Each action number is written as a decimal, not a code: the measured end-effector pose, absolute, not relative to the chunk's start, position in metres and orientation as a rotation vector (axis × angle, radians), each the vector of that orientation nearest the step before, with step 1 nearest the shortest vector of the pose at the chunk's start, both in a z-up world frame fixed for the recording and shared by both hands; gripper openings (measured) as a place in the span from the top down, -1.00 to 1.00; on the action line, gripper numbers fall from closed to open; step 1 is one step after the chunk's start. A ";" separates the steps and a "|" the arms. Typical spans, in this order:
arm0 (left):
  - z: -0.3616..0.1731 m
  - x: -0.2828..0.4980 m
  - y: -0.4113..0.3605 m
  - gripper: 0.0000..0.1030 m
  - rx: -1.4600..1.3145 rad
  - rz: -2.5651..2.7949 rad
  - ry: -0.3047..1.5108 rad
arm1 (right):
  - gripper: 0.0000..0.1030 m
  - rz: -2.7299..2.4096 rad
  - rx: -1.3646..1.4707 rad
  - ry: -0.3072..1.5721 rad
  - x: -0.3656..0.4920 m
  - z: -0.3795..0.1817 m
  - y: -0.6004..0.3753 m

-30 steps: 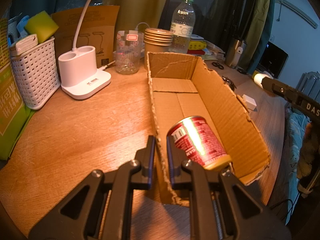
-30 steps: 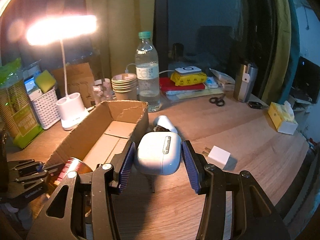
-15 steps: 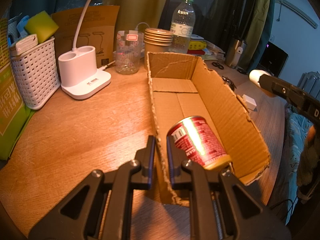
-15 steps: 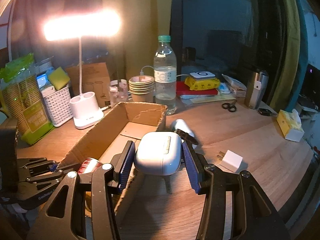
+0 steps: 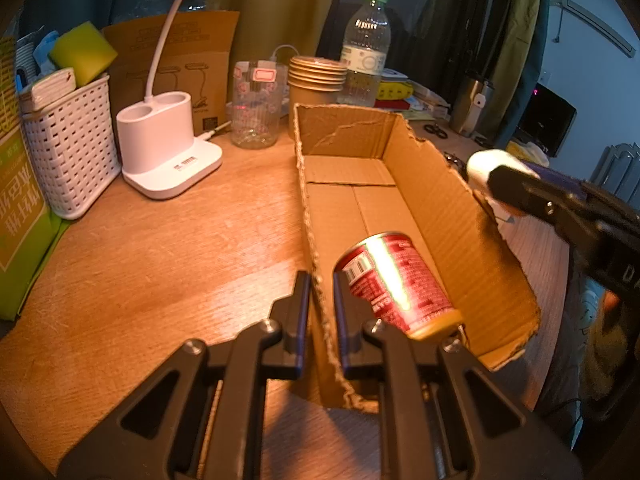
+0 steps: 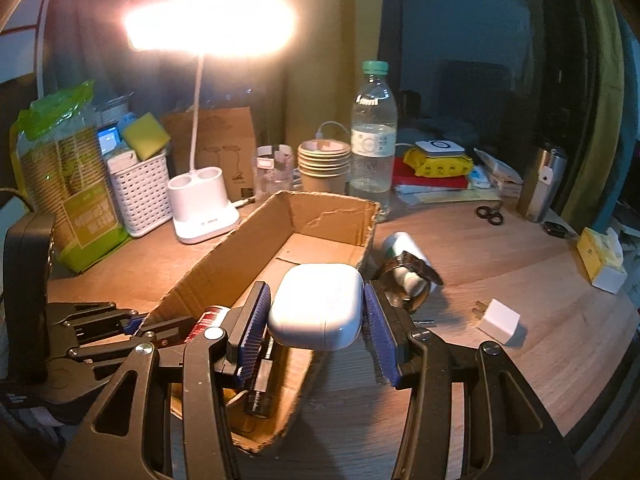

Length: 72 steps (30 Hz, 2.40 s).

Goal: Organize rigid objects
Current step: 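Lift the earbuds case with the right tool and carry it over the box, then lower the earbuds case into the box and open the right tool, then move the right tool back down around the white charger plug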

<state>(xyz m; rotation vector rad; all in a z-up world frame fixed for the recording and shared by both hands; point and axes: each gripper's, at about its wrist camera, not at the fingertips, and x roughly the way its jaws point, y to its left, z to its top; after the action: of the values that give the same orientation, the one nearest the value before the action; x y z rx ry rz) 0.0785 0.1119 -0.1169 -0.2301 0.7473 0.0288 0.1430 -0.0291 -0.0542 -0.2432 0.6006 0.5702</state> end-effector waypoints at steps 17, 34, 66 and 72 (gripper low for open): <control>-0.117 0.079 0.112 0.75 -0.230 0.029 0.747 | 0.01 0.613 -0.293 0.665 0.142 -0.078 -0.008; -0.118 0.079 0.112 0.75 -0.228 0.025 0.748 | 0.01 0.616 -0.299 0.699 0.145 -0.083 -0.004; -0.118 0.079 0.112 0.75 -0.228 0.025 0.747 | 0.00 0.458 -0.111 0.600 0.169 -0.046 -0.083; -0.119 0.080 0.112 0.75 -0.228 0.026 0.747 | 0.00 0.406 -0.085 0.605 0.177 -0.048 -0.100</control>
<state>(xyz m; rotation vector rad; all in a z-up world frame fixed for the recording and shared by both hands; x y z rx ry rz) 0.0803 0.1124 -0.1194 -0.2281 0.7473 0.0255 0.1770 -0.1000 -0.0475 -0.0852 0.6048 0.4061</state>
